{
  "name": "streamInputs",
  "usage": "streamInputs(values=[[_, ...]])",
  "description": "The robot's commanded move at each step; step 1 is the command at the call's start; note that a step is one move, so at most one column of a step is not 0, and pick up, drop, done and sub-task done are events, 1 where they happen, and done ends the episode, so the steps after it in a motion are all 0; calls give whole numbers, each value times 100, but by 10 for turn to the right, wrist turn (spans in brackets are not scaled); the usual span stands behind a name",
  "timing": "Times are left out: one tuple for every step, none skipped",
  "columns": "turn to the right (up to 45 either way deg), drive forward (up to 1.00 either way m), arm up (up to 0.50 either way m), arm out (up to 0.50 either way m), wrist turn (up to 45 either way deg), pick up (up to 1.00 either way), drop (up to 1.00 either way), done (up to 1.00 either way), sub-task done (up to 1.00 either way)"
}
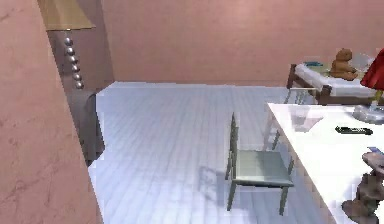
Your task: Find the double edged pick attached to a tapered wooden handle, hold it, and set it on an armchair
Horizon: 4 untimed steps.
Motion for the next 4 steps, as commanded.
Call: streamInputs(values=[[0, 45, 0, 0, 0, 0, 0, 0, 0], [-360, 0, 0, 0, 0, 0, 0, 0, 0], [0, 40, 0, 0, 0, 0, 0, 0, 0], [-60, 0, 0, 0, 0, 0, 0, 0, 0]])
